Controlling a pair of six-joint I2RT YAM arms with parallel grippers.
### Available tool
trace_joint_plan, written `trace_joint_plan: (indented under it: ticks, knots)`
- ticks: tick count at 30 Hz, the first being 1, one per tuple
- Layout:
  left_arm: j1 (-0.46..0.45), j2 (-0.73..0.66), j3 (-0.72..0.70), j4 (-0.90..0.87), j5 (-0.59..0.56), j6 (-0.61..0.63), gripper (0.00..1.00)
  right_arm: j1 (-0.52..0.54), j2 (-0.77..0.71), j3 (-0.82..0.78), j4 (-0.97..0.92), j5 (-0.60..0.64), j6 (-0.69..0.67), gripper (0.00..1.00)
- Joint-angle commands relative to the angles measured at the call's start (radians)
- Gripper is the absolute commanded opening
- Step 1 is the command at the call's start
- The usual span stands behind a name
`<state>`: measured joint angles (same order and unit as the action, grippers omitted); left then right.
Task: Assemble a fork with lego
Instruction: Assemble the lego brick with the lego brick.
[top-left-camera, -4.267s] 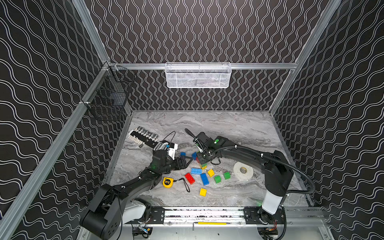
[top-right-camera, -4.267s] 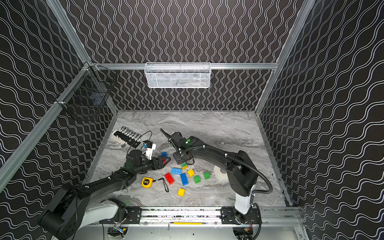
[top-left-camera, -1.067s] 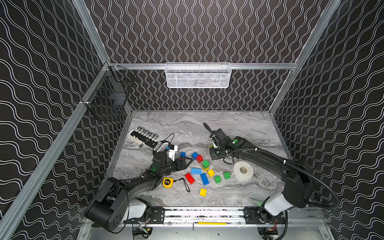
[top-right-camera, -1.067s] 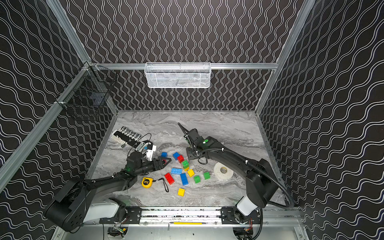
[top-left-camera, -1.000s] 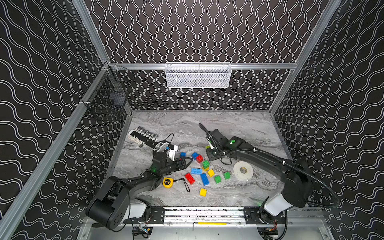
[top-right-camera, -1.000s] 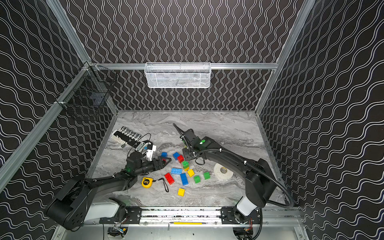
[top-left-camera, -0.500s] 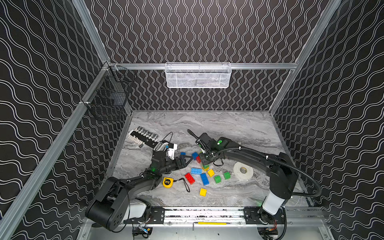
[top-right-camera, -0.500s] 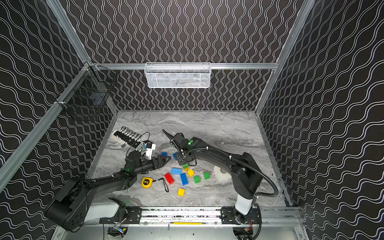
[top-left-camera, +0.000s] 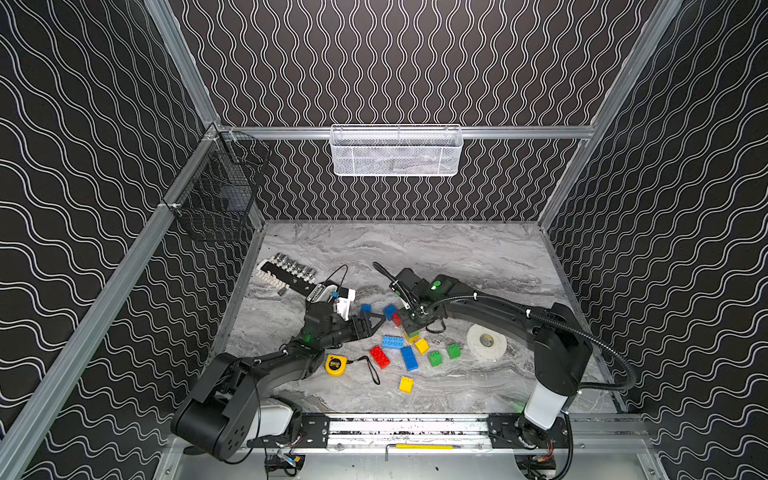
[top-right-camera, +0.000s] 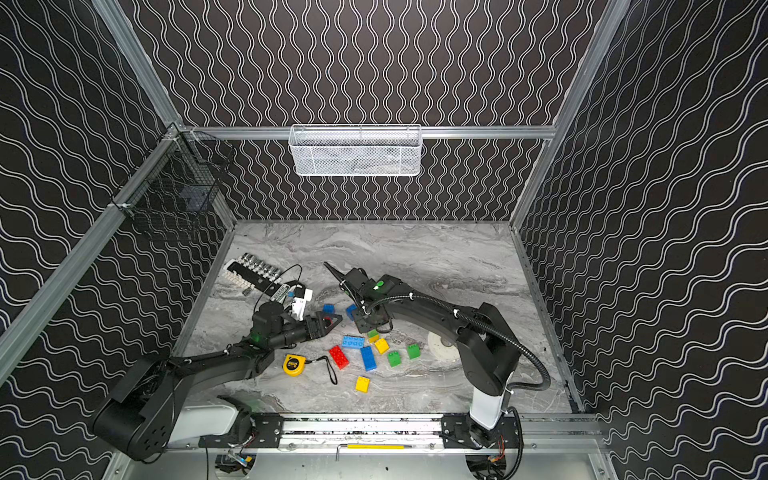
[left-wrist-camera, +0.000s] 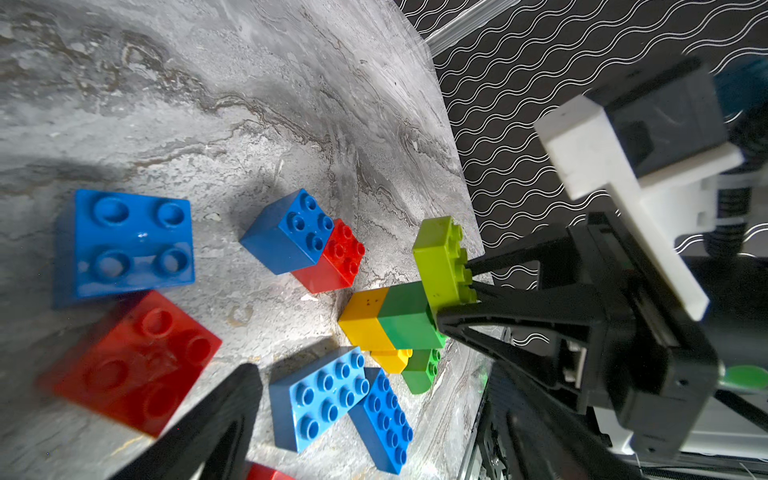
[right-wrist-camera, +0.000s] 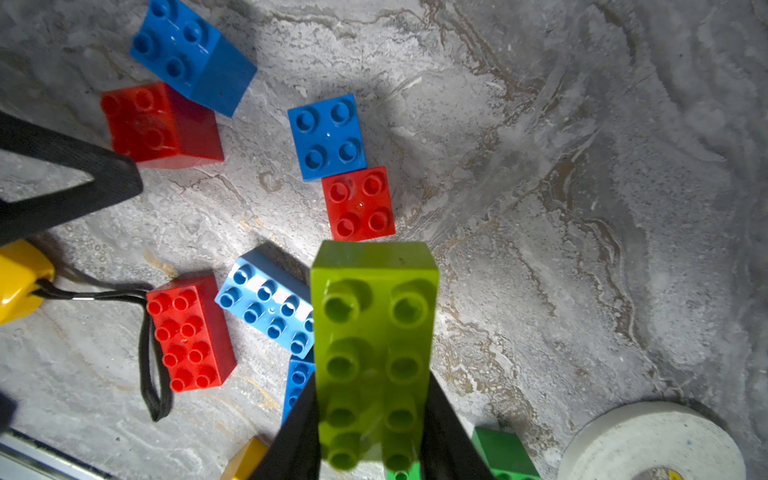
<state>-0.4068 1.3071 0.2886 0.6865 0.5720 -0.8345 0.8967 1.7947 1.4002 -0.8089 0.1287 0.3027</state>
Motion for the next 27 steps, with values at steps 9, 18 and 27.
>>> trace_joint_plan:
  ticks: [9, 18, 27]
  knots:
    - [0.001, -0.006, 0.006, -0.001, -0.007, 0.031, 0.90, 0.002, 0.054, 0.028, -0.103, -0.030, 0.019, 0.16]
    - [0.002, -0.006, 0.009, -0.011, -0.009, 0.040, 0.90, 0.002, 0.060, 0.030, -0.141, -0.033, 0.022, 0.14]
    - [-0.040, -0.028, 0.041, -0.130, -0.066, 0.125, 0.89, 0.002, 0.044, 0.039, -0.175, -0.059, 0.022, 0.13]
